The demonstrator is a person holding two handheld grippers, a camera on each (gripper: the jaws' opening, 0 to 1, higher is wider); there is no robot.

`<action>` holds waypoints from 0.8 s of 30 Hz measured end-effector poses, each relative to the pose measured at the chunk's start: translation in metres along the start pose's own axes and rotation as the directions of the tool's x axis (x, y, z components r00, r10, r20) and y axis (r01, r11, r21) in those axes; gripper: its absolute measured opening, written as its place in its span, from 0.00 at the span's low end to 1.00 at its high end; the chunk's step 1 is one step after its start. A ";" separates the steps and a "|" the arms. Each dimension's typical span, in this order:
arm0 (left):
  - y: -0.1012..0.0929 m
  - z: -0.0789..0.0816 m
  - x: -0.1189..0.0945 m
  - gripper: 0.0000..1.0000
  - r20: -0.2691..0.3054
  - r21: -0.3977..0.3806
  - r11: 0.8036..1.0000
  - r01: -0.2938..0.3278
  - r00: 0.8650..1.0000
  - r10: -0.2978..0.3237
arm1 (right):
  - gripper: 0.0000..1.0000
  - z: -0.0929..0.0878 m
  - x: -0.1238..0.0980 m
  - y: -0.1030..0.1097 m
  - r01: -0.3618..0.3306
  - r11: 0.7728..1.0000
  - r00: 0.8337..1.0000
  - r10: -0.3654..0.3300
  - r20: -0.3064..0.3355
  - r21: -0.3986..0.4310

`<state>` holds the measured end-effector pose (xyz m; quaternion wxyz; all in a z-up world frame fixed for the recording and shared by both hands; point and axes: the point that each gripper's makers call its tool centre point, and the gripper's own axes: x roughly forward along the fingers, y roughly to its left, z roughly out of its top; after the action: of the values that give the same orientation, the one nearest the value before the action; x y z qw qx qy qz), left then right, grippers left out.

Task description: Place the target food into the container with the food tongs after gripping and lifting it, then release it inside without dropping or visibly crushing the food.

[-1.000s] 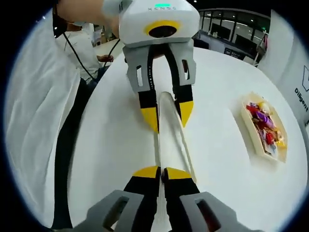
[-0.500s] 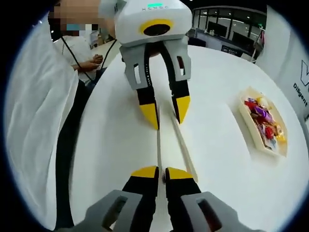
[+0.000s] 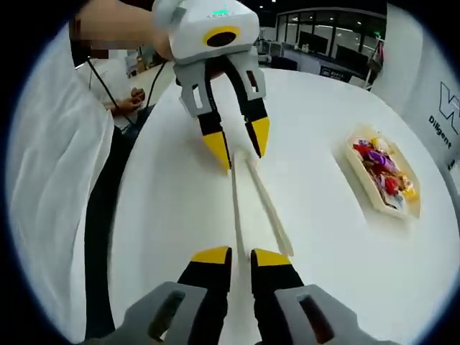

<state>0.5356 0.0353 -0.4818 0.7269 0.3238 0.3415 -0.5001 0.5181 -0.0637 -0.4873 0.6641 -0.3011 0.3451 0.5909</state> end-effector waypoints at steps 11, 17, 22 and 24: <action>-0.001 -0.010 -0.020 0.20 0.034 -0.108 0.991 -0.074 0.996 0.079 | 0.08 -0.008 -0.018 0.001 0.034 0.994 0.998 -0.038 0.044 0.104; -0.002 -0.009 -0.027 0.21 0.057 -0.178 0.980 -0.086 0.994 0.097 | 0.07 -0.006 -0.026 0.010 0.049 0.989 0.992 -0.064 0.110 0.140; -0.003 -0.001 -0.030 0.21 0.101 -0.253 0.964 -0.081 0.989 0.109 | 0.11 -0.006 -0.030 0.013 0.053 0.982 0.988 -0.077 0.135 0.179; -0.004 0.002 -0.032 0.22 0.110 -0.263 0.961 -0.086 0.987 0.118 | 0.11 -0.004 -0.032 0.013 0.052 0.979 0.985 -0.083 0.152 0.196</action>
<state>0.5237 0.0483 -0.4548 0.8075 0.2118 0.3403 -0.4326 0.5026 -0.0833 -0.4633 0.7353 -0.1992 0.3356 0.5541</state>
